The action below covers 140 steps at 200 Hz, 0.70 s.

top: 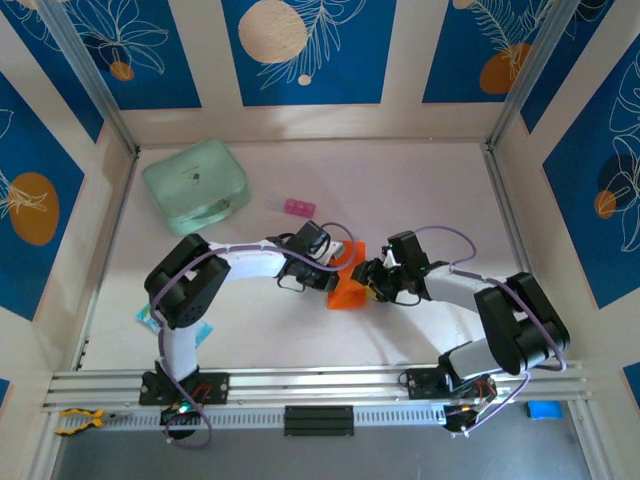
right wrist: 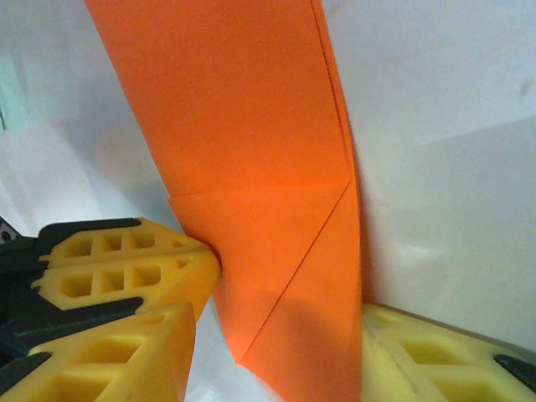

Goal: Fold a paper plane with a square sheet of paper (pick it up from the middle)
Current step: Turn over the paper at the center of the table.

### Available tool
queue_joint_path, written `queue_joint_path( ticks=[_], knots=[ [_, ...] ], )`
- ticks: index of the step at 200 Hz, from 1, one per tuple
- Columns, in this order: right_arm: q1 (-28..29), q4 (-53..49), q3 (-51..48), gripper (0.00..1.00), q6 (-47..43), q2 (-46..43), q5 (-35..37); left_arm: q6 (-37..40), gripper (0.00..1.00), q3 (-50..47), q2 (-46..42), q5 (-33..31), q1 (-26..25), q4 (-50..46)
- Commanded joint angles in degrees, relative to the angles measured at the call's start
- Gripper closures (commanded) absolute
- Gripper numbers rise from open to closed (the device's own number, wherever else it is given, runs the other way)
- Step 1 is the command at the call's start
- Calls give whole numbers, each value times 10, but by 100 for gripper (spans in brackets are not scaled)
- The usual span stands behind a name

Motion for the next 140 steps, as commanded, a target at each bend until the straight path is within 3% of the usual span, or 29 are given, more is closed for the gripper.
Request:
queue_joint_path(
  ticks=[1, 140],
  knots=[
    [-10, 17, 13, 50, -21, 15, -35, -4, 92, -21, 17, -3, 1, -34],
    [-43, 90, -9, 66, -27, 49, -43, -13, 91, -19, 6, 6, 1, -29]
  ],
)
